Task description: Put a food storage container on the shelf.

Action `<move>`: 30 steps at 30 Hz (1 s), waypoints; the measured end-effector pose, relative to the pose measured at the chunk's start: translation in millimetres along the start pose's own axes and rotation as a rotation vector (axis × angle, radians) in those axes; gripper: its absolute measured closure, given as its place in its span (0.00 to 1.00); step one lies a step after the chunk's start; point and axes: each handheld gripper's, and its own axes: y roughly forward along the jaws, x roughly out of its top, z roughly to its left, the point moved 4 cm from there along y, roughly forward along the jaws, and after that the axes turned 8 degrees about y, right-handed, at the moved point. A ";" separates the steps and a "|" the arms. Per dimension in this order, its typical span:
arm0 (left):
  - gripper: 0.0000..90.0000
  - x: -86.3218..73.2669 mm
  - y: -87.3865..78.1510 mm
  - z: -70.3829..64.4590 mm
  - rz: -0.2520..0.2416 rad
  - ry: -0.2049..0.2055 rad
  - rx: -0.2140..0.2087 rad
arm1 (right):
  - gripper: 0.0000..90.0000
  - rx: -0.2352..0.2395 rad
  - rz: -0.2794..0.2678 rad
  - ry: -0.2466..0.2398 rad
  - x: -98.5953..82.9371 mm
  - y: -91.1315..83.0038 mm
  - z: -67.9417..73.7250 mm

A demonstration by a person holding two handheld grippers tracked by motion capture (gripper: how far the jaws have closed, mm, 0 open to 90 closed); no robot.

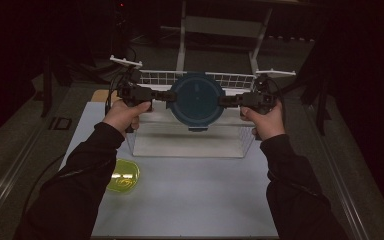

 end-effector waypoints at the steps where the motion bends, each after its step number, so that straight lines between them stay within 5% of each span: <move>1: 0.57 0.3 0.4 1.8 0.002 -0.003 0.015 | 0.71 -0.025 -0.003 -0.014 1.0 0.2 1.0; 2: 0.57 0.3 0.4 1.8 0.002 -0.003 0.015 | 0.71 -0.025 -0.003 -0.014 1.0 0.2 1.0; 3: 0.57 0.6 2.0 6.8 0.005 -0.005 0.061 | 0.71 -0.053 -0.022 -0.016 2.7 -0.8 2.1; 6: 0.67 0.4 1.9 12.3 -0.020 -0.047 0.044 | 0.66 -0.081 -0.022 0.000 4.4 7.8 2.6; 17: 0.66 -0.7 2.6 12.1 -0.048 -0.033 0.062 | 0.66 -0.086 -0.037 -0.024 4.0 8.7 3.9; 30: 0.51 -9.3 -19.1 -13.7 -0.090 0.137 0.104 | 0.62 -0.182 -0.055 -0.214 -14.2 -9.5 19.3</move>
